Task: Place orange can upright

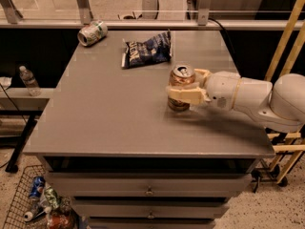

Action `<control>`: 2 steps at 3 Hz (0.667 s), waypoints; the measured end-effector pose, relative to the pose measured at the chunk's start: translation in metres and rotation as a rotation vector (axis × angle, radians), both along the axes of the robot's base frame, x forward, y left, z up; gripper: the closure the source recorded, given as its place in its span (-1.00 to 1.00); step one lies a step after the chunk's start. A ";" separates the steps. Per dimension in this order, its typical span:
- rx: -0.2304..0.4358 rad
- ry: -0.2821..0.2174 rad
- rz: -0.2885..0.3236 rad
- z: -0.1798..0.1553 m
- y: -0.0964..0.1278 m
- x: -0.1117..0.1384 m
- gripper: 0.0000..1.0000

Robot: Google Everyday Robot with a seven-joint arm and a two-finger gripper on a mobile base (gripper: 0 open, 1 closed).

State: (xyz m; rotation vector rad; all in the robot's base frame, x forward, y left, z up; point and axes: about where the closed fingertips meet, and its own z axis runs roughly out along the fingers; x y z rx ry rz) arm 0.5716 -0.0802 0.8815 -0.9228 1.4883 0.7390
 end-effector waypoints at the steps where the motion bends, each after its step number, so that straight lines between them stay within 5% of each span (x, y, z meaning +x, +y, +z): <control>1: 0.000 -0.001 0.004 0.001 0.003 0.000 0.16; 2: 0.000 -0.001 0.008 0.001 0.005 -0.001 -0.30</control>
Offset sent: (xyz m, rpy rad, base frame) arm -0.0002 0.0024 0.0005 0.0001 -0.0008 0.0039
